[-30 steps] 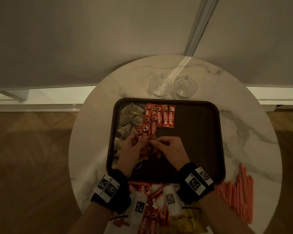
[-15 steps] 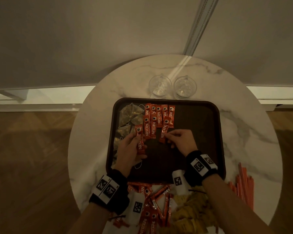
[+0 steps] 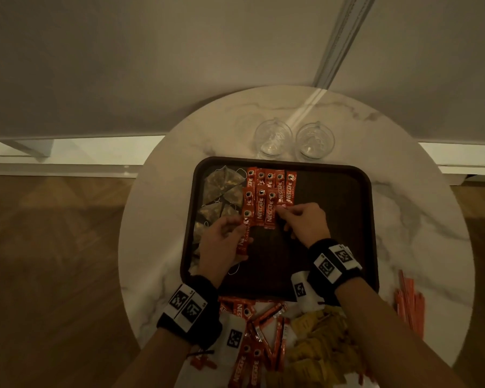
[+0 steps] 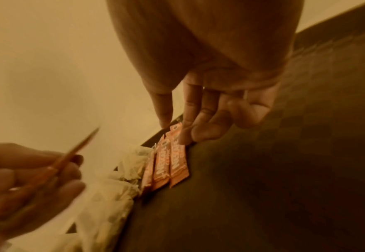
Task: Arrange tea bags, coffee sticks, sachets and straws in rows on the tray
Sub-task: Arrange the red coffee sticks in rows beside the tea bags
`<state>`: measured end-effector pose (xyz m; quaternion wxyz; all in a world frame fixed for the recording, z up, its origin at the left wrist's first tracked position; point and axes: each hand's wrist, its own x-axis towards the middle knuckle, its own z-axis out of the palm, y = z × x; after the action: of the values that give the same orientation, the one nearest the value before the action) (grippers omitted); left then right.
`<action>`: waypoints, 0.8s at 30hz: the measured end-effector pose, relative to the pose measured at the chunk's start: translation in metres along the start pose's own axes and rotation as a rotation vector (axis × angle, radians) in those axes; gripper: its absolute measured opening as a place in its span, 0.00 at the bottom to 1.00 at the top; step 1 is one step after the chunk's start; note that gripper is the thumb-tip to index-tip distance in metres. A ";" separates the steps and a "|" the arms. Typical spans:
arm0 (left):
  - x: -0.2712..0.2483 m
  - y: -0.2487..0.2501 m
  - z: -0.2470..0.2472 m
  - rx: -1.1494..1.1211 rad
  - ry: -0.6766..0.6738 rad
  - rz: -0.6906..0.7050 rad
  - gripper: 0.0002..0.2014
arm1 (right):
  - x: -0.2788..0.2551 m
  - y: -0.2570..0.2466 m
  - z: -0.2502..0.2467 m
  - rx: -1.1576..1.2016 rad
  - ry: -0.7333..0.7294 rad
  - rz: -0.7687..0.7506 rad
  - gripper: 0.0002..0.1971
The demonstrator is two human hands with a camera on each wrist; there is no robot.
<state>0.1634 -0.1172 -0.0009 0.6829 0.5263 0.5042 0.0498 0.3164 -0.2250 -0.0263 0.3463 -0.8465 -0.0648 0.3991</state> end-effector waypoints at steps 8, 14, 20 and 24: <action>0.001 0.001 0.020 0.075 -0.054 0.050 0.05 | -0.052 0.002 -0.002 0.182 -0.209 -0.174 0.04; 0.001 0.000 0.024 0.100 -0.105 0.032 0.05 | -0.047 0.010 -0.008 0.179 -0.171 -0.143 0.03; -0.001 0.007 0.007 0.094 -0.051 0.077 0.05 | -0.021 0.020 -0.017 0.229 0.005 0.005 0.03; -0.011 0.002 -0.025 0.117 -0.005 0.144 0.06 | -0.006 0.020 -0.013 0.209 0.033 0.072 0.04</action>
<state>0.1407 -0.1064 0.0088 0.6471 0.6001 0.4653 0.0678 0.3180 -0.2491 -0.0297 0.4194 -0.8139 0.0133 0.4019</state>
